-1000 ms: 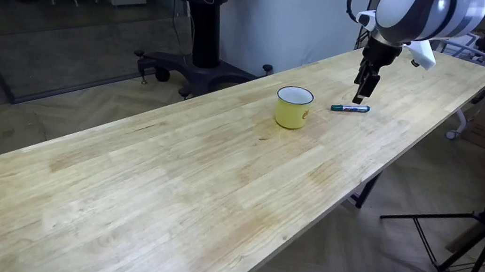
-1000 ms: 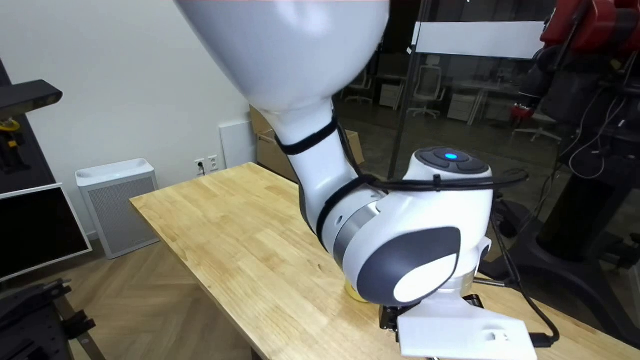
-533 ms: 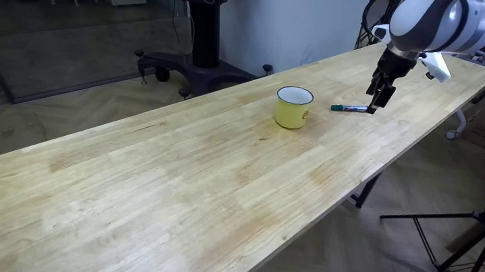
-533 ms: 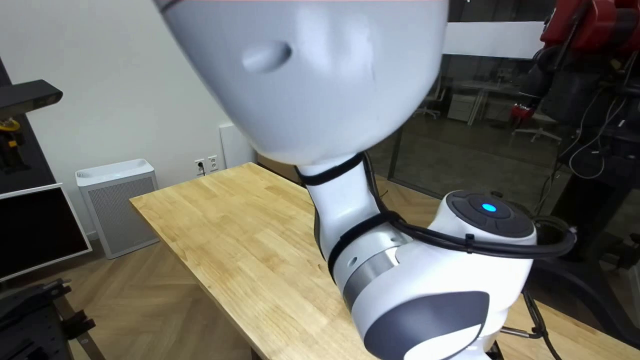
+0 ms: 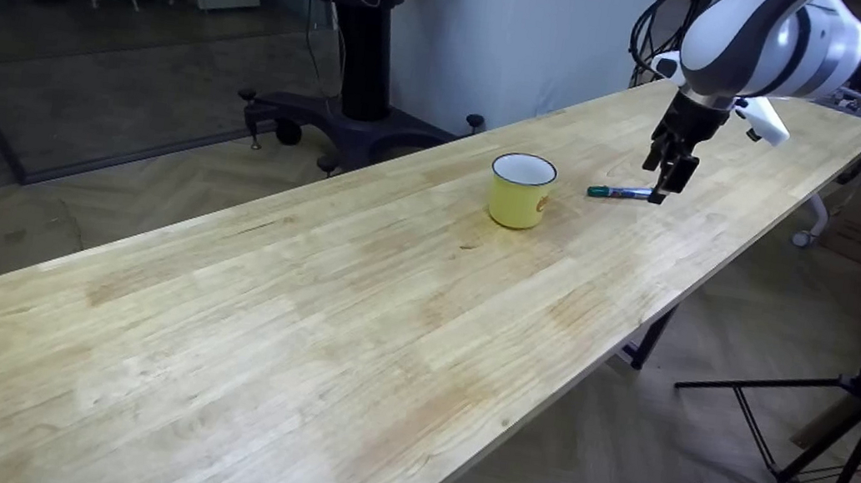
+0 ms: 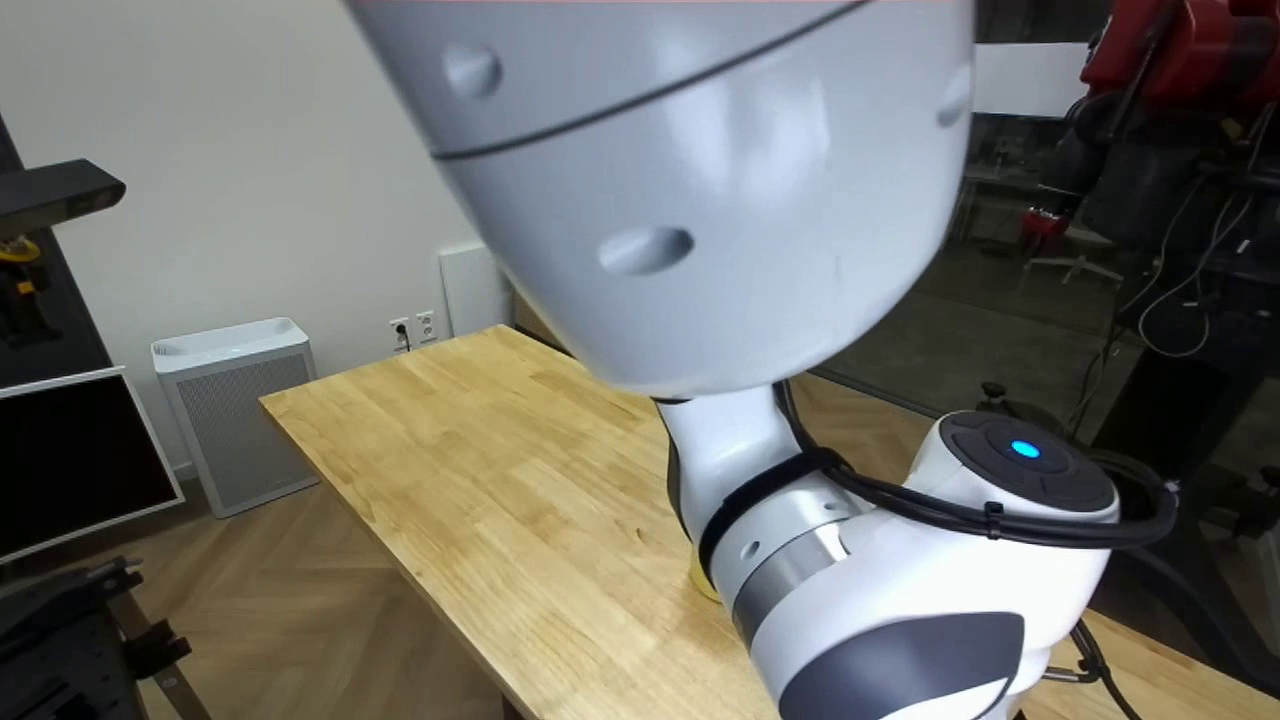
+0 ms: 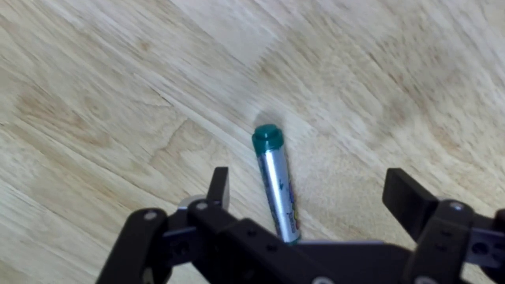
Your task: Pick up the grey and green marker and put it in the yellow cup
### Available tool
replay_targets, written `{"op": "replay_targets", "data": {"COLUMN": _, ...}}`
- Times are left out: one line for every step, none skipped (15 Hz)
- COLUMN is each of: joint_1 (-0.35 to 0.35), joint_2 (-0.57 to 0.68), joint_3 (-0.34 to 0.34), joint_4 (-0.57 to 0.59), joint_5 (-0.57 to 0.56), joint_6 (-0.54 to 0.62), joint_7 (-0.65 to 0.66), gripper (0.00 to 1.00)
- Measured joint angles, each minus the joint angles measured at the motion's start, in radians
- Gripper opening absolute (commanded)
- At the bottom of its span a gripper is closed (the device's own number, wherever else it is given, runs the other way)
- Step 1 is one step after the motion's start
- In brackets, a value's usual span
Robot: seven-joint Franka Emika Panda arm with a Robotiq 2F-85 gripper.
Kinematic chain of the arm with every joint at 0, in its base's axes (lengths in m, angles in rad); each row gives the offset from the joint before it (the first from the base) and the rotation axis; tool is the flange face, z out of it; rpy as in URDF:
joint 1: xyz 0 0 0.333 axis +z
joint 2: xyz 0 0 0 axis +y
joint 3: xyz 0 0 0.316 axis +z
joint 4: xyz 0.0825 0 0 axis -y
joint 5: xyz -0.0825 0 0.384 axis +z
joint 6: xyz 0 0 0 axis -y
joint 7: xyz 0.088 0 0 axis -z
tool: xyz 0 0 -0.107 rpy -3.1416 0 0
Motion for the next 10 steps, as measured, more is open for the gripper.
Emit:
{"op": "replay_targets", "data": {"joint_1": 0.004, "joint_2": 0.007, "joint_3": -0.001, "joint_4": 0.017, "joint_5": 0.0, "joint_6": -0.013, "joint_7": -0.011, "gripper": 1.0}}
{"op": "replay_targets", "data": {"joint_1": 0.009, "joint_2": 0.012, "joint_3": -0.002, "joint_4": 0.034, "joint_5": 0.0, "joint_6": -0.027, "joint_7": -0.021, "gripper": 1.0}}
{"op": "replay_targets", "data": {"joint_1": 0.015, "joint_2": 0.018, "joint_3": -0.004, "joint_4": 0.051, "joint_5": 0.0, "joint_6": -0.042, "joint_7": -0.03, "gripper": 1.0}}
{"op": "replay_targets", "data": {"joint_1": 0.023, "joint_2": 0.023, "joint_3": -0.006, "joint_4": 0.068, "joint_5": 0.0, "joint_6": -0.058, "joint_7": -0.039, "gripper": 1.0}}
{"op": "replay_targets", "data": {"joint_1": 0.031, "joint_2": 0.027, "joint_3": -0.008, "joint_4": 0.083, "joint_5": 0.0, "joint_6": -0.076, "joint_7": -0.047, "gripper": 1.0}}
{"op": "replay_targets", "data": {"joint_1": 0.039, "joint_2": 0.032, "joint_3": -0.011, "joint_4": 0.098, "joint_5": 0.0, "joint_6": -0.095, "joint_7": -0.055, "gripper": 1.0}}
{"op": "replay_targets", "data": {"joint_1": 0.048, "joint_2": 0.037, "joint_3": -0.015, "joint_4": 0.113, "joint_5": 0.0, "joint_6": -0.116, "joint_7": -0.064, "gripper": 1.0}}
{"op": "replay_targets", "data": {"joint_1": 0.055, "joint_2": 0.044, "joint_3": -0.017, "joint_4": 0.127, "joint_5": 0.0, "joint_6": -0.136, "joint_7": -0.073, "gripper": 1.0}}
{"op": "replay_targets", "data": {"joint_1": 0.061, "joint_2": 0.052, "joint_3": -0.019, "joint_4": 0.142, "joint_5": 0.001, "joint_6": -0.157, "joint_7": -0.083, "gripper": 1.0}}
{"op": "replay_targets", "data": {"joint_1": 0.067, "joint_2": 0.061, "joint_3": -0.021, "joint_4": 0.155, "joint_5": 0.001, "joint_6": -0.176, "joint_7": -0.092, "gripper": 1.0}}
